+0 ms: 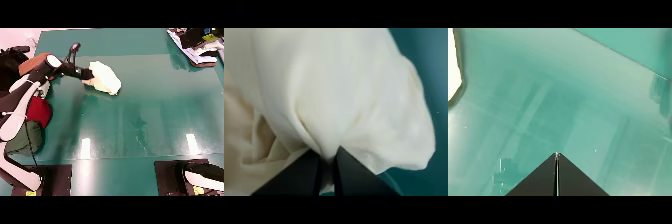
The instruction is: Fold the shirts.
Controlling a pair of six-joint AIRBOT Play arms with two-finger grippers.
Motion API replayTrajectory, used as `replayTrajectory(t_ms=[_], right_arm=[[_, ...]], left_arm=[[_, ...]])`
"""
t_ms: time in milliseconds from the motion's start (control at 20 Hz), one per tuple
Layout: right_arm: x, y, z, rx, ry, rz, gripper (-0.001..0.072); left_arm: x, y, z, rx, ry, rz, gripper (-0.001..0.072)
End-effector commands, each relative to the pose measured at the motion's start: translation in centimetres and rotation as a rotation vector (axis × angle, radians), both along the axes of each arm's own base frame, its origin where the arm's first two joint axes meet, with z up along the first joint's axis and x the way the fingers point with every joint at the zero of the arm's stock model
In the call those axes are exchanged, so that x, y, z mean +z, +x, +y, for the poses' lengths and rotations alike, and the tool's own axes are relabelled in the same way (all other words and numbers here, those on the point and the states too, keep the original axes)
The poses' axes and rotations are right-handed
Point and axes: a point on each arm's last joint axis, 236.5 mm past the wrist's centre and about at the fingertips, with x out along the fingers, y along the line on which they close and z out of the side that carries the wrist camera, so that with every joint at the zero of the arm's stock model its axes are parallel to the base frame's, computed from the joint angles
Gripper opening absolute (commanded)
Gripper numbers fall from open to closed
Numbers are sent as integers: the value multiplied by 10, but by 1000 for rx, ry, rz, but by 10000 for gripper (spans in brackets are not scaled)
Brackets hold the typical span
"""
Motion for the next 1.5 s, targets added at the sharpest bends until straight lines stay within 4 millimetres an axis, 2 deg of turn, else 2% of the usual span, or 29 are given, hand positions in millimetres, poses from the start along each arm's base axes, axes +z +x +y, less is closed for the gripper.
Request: replayTrajectory(t_ms=[0, 50, 100, 150, 250, 300, 350, 400, 450, 500, 600, 750, 850, 900, 950, 1000, 1100, 1200, 1250, 1350, 1450], right_arm=[[16, 1, 2, 5, 13, -46, 16], [30, 1, 3, 8, 21, -85, 15], [47, 0, 5, 14, 31, -131, 16], [67, 0, 7, 19, 44, -191, 16], [107, -4, 7, 24, 76, -325, 16], [123, -8, 6, 25, 90, -393, 16], [136, -13, 5, 28, 101, -451, 16], [147, -19, 4, 26, 117, -504, 16], [156, -24, 3, 24, 134, -546, 16], [163, -30, 2, 23, 146, -578, 16], [168, -41, -1, 16, 166, -600, 16], [167, -47, -3, 11, 170, -595, 16], [171, -50, -4, 7, 179, -596, 17], [170, -50, -4, 2, 186, -592, 16], [168, -50, -4, 2, 185, -586, 16], [167, -50, -4, 1, 184, -579, 16], [164, -50, -4, 1, 182, -568, 16], [163, -51, -4, 0, 181, -563, 17], [163, -51, -4, 0, 181, -564, 16], [163, -50, -4, 0, 181, -563, 16], [162, -50, -4, 1, 181, -560, 16]], left_arm=[[137, 8, -3, -38, -29, -309, 23], [212, 3, 2, -20, -50, -477, 23], [282, -12, 8, -8, -69, -629, 23], [350, -40, 13, -12, -83, -781, 23], [449, -105, 22, -18, -114, -999, 24], [480, -136, 23, -19, -137, -1073, 23], [498, -161, 21, -38, -124, -1144, 23], [503, -173, 15, -62, -94, -1178, 23], [498, -179, 6, -91, -74, -1176, 24], [483, -179, -7, -130, -55, -1144, 24], [431, -173, -42, -222, -48, -1003, 23], [310, -168, -103, -423, 13, -703, 25], [237, -172, -127, -534, 66, -525, 29], [215, -170, -131, -557, 83, -466, 239], [204, -162, -125, -522, 84, -414, 540], [203, -148, -111, -461, 91, -386, 548], [205, -121, -56, -313, 102, -310, 549], [182, -114, 0, -195, 89, -110, 550], [163, -118, 17, -183, 72, -18, 550], [120, -131, 22, -162, -9, 134, 551], [63, -155, 20, -141, -23, 279, 551]])
